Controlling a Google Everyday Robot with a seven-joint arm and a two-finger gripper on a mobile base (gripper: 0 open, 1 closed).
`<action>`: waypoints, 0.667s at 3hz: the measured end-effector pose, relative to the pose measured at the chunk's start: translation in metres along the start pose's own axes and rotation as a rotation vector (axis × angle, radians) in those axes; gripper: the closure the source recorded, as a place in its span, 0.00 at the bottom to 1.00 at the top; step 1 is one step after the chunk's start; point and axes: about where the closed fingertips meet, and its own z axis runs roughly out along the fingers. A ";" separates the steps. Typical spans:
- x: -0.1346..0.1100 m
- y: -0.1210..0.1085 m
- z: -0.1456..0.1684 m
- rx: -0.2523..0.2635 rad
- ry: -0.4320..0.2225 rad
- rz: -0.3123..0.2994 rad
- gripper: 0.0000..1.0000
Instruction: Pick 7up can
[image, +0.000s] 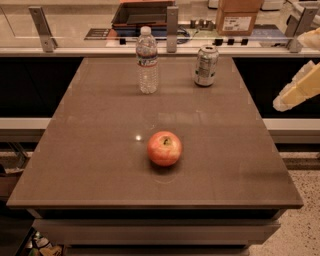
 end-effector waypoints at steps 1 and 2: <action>-0.004 -0.024 0.014 0.015 -0.091 0.038 0.00; -0.006 -0.038 0.036 0.028 -0.150 0.085 0.00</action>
Offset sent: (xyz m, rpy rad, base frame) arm 0.0830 -0.0033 -0.0284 0.2460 -0.0952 -0.0823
